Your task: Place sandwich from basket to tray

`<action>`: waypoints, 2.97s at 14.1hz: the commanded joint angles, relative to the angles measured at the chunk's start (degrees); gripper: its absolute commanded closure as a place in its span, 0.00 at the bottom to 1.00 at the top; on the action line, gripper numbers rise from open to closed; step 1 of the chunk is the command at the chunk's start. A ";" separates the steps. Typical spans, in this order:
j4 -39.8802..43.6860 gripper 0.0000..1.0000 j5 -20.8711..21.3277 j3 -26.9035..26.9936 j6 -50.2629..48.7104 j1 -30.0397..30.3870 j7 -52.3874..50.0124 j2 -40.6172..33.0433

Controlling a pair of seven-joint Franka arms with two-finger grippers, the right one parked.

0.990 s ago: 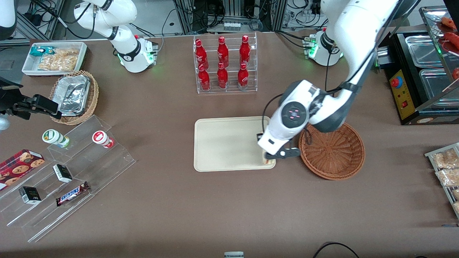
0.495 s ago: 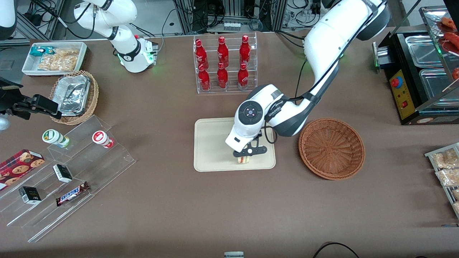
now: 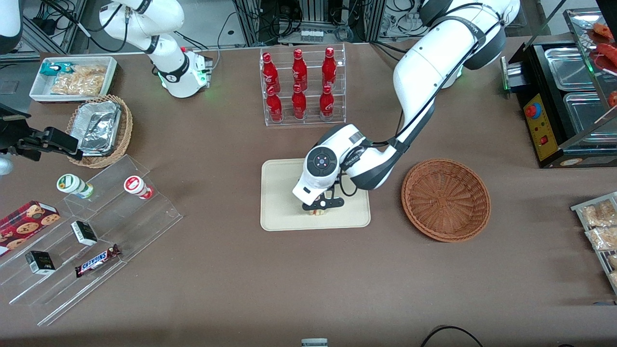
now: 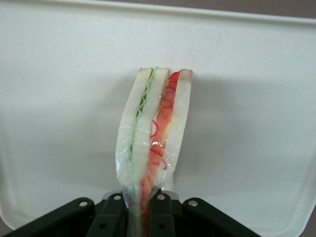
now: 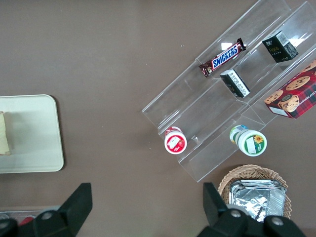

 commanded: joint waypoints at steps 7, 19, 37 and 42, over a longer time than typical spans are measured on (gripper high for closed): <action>1.65 0.00 -0.18 0.15 -3.36 -0.07 -1.07 -4.22; -4.04 0.00 0.00 4.01 -17.79 11.69 3.21 -20.04; -21.82 0.00 -14.32 18.76 -29.02 24.11 50.42 -49.58; -18.40 0.00 -14.33 25.88 -30.27 23.05 60.09 -52.49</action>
